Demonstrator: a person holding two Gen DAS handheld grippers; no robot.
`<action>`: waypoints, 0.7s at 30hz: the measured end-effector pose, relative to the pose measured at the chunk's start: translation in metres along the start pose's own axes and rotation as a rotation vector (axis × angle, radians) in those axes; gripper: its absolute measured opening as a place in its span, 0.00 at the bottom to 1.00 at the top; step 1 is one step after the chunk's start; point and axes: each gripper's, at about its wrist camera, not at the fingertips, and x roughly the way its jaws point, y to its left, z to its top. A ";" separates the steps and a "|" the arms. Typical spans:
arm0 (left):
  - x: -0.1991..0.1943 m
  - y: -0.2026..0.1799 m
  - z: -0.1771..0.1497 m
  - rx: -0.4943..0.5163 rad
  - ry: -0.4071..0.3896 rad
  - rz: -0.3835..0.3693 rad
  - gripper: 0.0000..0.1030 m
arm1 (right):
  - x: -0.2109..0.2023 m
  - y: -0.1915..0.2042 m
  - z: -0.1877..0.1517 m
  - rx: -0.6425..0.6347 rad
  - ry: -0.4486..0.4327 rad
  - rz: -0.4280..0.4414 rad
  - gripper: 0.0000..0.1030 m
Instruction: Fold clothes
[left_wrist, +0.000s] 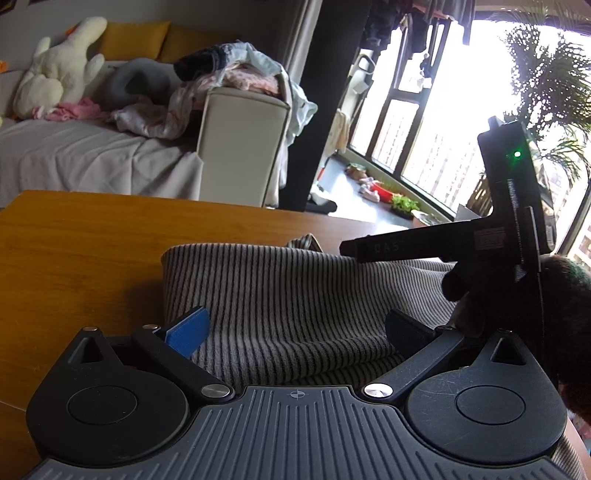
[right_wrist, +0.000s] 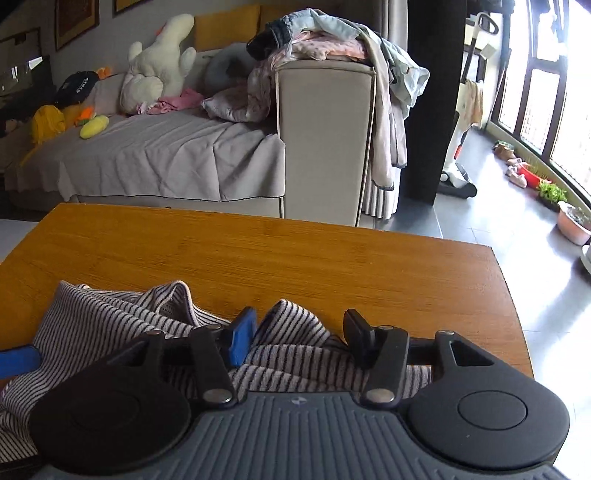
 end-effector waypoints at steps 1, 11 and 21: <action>0.000 0.000 0.000 -0.001 0.001 -0.001 1.00 | -0.002 -0.001 -0.002 -0.004 -0.003 0.004 0.49; -0.019 0.015 0.008 -0.061 -0.081 -0.032 1.00 | -0.075 0.009 -0.003 -0.033 -0.158 0.024 0.13; -0.089 0.024 0.035 -0.093 -0.130 0.057 1.00 | -0.190 -0.001 -0.094 0.033 -0.175 0.198 0.13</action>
